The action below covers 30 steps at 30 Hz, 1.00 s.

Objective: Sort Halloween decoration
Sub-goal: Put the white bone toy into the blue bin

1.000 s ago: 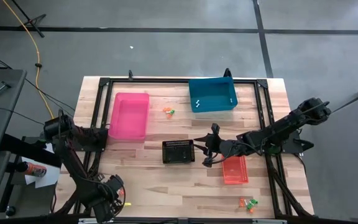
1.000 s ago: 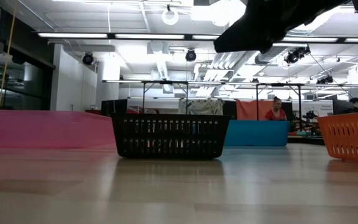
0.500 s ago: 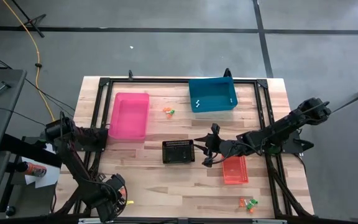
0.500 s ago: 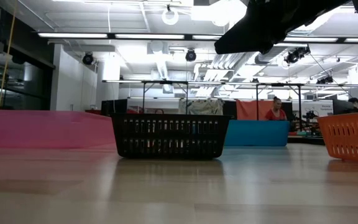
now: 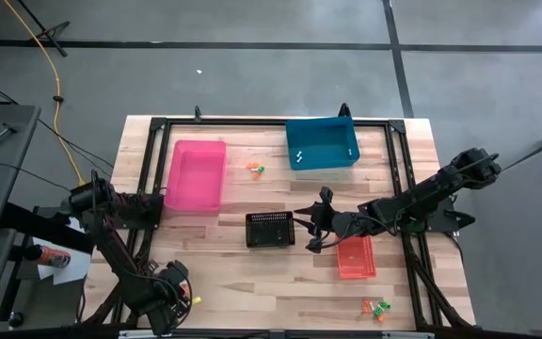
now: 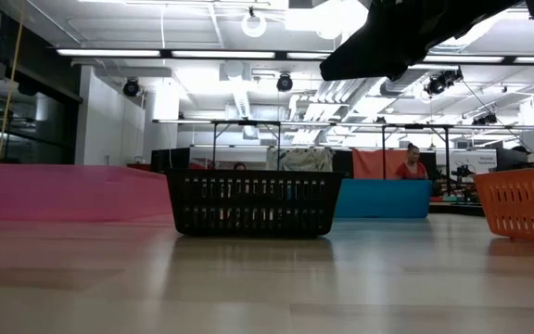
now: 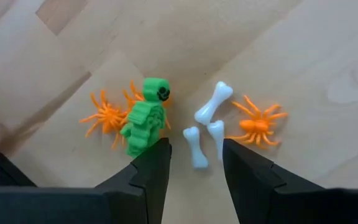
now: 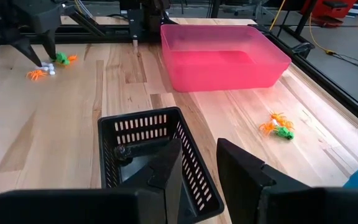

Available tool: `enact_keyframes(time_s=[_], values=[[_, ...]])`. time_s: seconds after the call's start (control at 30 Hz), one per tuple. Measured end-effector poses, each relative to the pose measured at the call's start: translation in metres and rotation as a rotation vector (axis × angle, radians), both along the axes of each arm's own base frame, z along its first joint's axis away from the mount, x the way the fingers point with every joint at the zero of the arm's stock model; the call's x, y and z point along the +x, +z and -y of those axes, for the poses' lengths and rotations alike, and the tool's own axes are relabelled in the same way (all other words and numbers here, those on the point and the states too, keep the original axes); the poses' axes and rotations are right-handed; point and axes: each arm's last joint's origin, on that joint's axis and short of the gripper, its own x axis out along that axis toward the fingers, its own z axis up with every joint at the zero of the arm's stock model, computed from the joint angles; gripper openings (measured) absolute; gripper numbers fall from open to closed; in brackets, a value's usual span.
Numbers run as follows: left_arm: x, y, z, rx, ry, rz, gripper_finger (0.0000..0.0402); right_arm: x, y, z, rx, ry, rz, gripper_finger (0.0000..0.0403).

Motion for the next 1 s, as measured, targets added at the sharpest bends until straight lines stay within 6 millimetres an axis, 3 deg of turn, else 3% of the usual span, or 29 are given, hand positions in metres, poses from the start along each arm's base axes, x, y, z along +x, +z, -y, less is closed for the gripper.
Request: enact_keyframes(time_s=[0.7,1.0], values=[[-0.003,0.002,-0.001,0.001,-0.001,-0.034,0.0138,0.0,0.0,0.0,0.0,0.0,0.0,0.0097],[0.0,-0.01,0.002,0.027,0.017,-0.03,0.0138,0.0,0.0,0.0,0.0,0.0,0.0,0.0097]])
